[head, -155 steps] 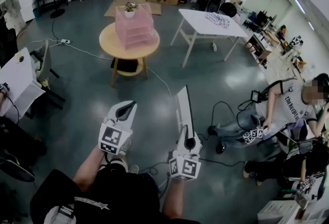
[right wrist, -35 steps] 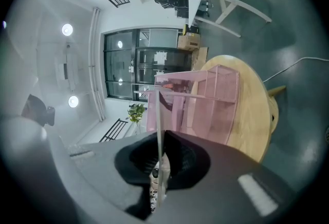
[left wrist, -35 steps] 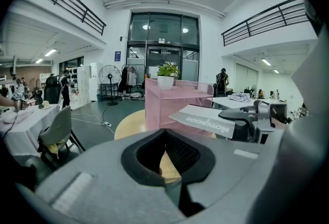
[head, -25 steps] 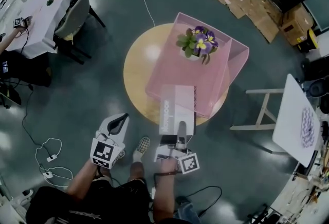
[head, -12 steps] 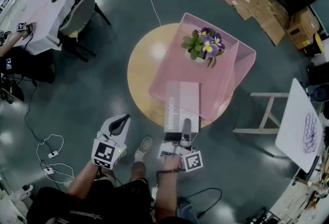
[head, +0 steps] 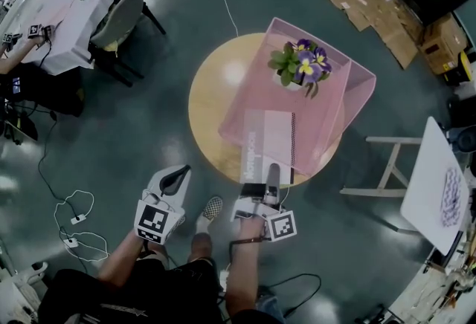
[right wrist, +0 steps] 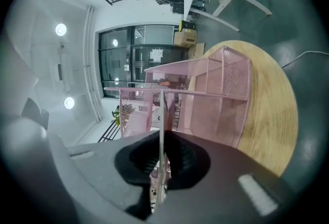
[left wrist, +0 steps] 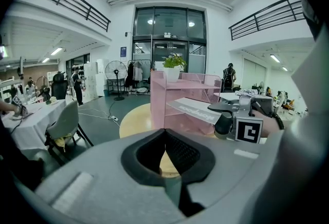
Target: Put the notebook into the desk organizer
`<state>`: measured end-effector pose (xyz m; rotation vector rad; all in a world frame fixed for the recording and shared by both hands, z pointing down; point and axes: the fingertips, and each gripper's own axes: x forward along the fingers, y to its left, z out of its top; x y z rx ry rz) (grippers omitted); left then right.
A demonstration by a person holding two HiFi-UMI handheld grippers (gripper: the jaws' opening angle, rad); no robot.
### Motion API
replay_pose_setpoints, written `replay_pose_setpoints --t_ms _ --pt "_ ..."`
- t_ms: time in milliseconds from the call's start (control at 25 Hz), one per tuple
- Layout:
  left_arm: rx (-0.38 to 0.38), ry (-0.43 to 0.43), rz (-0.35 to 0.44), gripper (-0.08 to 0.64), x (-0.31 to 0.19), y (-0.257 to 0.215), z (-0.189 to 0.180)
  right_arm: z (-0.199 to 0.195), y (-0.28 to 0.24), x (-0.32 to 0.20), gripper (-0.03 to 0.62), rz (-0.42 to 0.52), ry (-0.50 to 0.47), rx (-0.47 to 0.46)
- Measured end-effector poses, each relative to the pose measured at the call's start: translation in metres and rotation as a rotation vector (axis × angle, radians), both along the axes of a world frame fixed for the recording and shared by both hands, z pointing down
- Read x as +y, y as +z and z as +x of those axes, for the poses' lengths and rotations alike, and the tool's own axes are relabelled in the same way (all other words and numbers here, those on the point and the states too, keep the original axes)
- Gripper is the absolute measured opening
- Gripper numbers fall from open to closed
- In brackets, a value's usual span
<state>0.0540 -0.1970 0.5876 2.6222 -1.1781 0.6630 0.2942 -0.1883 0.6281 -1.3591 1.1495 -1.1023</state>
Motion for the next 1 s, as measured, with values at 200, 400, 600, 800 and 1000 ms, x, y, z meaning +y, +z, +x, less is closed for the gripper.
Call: replay_pose_setpoints --t_ms 200,400,600,800,1000 --pt "0.0 -0.005 0.004 0.011 0.0 0.0 0.001 0.003 0.002 -0.003 0.013 0.002 0.008 -0.005" --pt "0.0 -0.005 0.001 0.011 0.002 0.001 0.003 0.004 0.003 -0.003 0.014 0.007 0.0 -0.003" --pt "-0.002 -0.003 0.002 0.011 0.006 -0.001 0.003 0.002 -0.006 -0.003 0.061 0.021 -0.014 0.037" --pt "0.0 0.001 0.005 0.011 0.01 -0.003 0.003 0.003 -0.007 -0.001 0.195 0.002 -0.01 0.057" --pt "0.003 0.009 0.009 0.011 0.015 -0.004 0.001 0.005 0.008 0.007 0.29 -0.075 0.001 0.09"
